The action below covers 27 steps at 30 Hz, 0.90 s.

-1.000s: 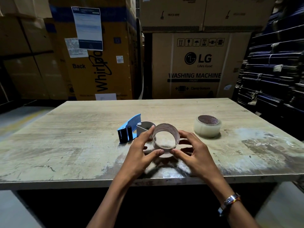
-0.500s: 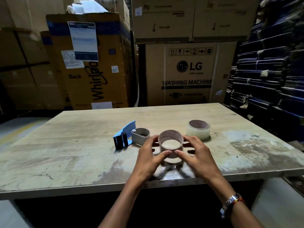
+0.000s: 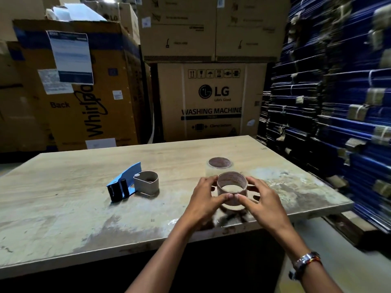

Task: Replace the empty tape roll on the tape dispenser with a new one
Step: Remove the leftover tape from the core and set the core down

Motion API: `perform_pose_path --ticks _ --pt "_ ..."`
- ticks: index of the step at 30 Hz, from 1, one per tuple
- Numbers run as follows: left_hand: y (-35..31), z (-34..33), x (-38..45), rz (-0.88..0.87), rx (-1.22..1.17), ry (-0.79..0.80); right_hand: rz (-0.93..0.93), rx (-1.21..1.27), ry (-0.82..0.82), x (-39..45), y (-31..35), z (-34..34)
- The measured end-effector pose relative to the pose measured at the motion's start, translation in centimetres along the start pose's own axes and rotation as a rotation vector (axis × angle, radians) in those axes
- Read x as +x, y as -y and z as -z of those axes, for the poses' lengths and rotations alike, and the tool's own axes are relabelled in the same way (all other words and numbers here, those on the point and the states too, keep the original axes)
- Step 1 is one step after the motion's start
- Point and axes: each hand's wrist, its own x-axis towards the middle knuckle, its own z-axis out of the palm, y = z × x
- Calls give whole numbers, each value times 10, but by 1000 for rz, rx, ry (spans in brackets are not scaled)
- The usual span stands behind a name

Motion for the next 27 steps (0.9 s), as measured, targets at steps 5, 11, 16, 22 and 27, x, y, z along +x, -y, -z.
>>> perform_pose_path --ticks 5,11,16,22,27 --pt "-4 -20 5 -5 -81 29 -19 -12 -13 -2 -12 13" --pt "2 -23 7 60 -98 54 -70 30 -18 -5 -24 20" --pt "11 -11 21 56 6 -105 -116 141 -75 13 -23 27" --pt "24 -13 58 57 183 -86 -125 154 -100 32 -34 23" --pt "33 -22 81 85 282 -58 -76 89 -109 31 -43 18"
